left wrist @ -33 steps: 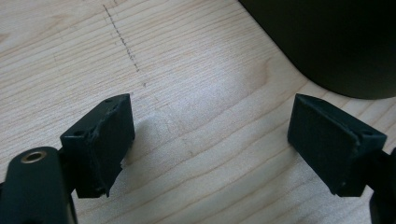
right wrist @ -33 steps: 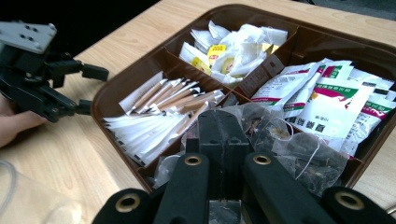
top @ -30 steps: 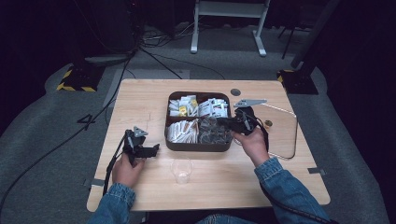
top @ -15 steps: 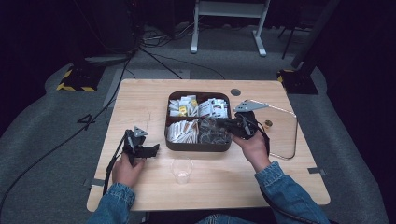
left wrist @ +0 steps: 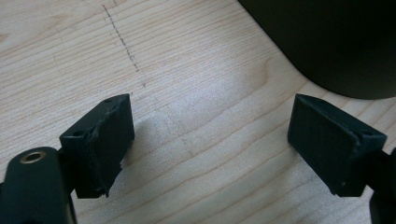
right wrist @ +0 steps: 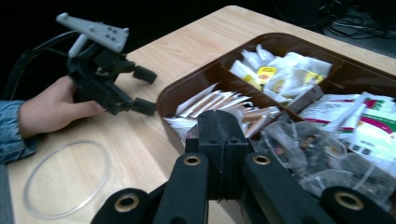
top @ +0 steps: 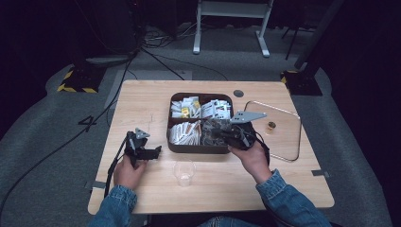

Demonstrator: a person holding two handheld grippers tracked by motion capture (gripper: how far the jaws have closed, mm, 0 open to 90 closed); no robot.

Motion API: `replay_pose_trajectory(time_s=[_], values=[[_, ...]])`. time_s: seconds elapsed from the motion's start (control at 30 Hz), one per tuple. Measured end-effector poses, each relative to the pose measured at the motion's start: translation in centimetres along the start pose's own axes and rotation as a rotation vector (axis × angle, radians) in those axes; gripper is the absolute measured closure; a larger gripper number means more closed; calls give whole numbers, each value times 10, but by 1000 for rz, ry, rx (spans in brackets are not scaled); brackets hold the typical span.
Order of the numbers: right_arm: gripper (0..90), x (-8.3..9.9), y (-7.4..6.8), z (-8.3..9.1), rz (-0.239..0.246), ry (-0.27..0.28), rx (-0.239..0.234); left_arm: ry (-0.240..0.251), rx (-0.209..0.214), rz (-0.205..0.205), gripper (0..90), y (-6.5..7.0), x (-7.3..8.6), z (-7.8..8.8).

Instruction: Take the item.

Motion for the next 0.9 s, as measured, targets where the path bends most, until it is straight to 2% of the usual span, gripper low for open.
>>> replay_pose_trajectory(time_s=[0.03,0.07,0.2,0.5,0.53,0.9], values=[[899,-1,-7,-1,9,-2,-14,0,0,0,151,0,0,0],[899,-1,-7,-1,9,-2,-14,0,0,0,151,0,0,0],[899,-4,-22,-4,33,2,-49,0,-1,-1,151,0,0,0],[899,-2,-46,-14,61,-8,-115,0,0,1,151,1,1,1],[899,-1,-53,-17,70,-16,-133,0,-1,1,151,1,1,1],[899,7,-80,-30,98,-38,-194,0,0,1,150,1,1,1]])
Point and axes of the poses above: each handheld gripper's, and its own axes: z roughly backward along the jaws, x roughly out of its underside, y roughly to its right, the point moved 9 cm from there along -z, roughly forward along the jaws, and after that the axes turned 13 degrees about -x, right-handed, at the moved point
